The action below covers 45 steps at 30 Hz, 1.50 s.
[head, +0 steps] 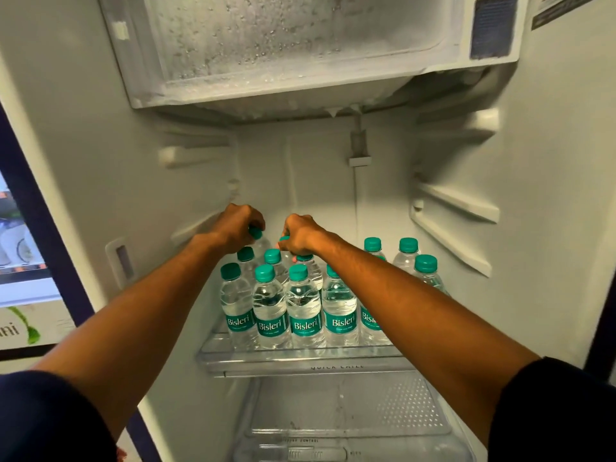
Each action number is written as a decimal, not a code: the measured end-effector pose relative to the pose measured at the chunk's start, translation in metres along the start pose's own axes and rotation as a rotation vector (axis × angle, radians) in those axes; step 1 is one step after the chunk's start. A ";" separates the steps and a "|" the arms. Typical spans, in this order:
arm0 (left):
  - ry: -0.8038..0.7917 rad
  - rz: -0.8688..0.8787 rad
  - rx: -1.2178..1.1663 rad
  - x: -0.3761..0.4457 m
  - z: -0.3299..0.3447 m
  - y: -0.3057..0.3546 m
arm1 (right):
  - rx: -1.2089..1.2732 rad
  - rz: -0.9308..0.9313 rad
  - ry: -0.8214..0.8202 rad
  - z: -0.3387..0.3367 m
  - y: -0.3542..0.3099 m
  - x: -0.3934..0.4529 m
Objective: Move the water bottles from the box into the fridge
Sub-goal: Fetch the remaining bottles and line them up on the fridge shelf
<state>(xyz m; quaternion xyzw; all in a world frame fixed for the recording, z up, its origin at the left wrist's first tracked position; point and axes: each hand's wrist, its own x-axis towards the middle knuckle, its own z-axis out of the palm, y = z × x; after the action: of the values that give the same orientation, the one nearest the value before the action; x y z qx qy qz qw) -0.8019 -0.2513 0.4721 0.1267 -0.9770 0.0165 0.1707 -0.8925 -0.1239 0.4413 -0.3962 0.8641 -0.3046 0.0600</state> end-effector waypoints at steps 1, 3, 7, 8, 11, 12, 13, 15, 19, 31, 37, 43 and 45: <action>-0.018 0.000 0.009 0.001 0.002 -0.001 | -0.016 -0.001 0.003 0.001 0.000 0.001; -0.048 0.003 0.028 0.003 0.007 -0.004 | -0.027 0.002 0.008 0.002 -0.001 0.003; -0.099 0.015 0.034 0.007 0.012 -0.008 | -0.048 0.012 0.028 0.004 -0.003 0.006; -0.120 0.013 0.030 0.008 0.012 -0.008 | -0.064 0.015 0.043 0.005 -0.002 0.007; -0.156 -0.002 0.017 0.011 0.013 -0.010 | -0.086 0.021 0.060 0.005 0.000 0.009; -0.154 -0.005 0.012 0.012 0.014 -0.010 | -0.098 0.021 0.062 0.006 -0.001 0.009; -0.149 -0.008 0.005 0.012 0.016 -0.009 | -0.117 0.021 0.068 0.007 -0.001 0.010; -0.138 -0.016 -0.007 0.012 0.019 -0.008 | -0.164 0.016 0.083 0.008 -0.001 0.010; -0.125 -0.059 -0.032 0.011 0.022 -0.005 | -0.212 0.013 0.100 0.011 -0.001 0.009; 0.052 -0.146 -0.089 -0.029 0.011 0.016 | -0.294 -0.056 0.202 0.003 -0.015 -0.016; 0.189 -0.150 -0.101 -0.058 0.003 0.017 | -0.463 -0.067 0.244 -0.005 -0.018 -0.035; 0.225 -0.158 -0.034 -0.095 0.008 0.024 | -0.583 -0.094 0.331 -0.014 -0.012 -0.063; 0.204 -0.162 -0.029 -0.106 0.012 0.029 | -0.589 -0.096 0.364 -0.015 -0.011 -0.074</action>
<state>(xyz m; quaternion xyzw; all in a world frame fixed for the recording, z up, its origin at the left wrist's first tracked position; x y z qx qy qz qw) -0.7170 -0.1988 0.4255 0.2003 -0.9414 0.0014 0.2715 -0.8403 -0.0685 0.4496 -0.3758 0.8919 -0.1101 -0.2261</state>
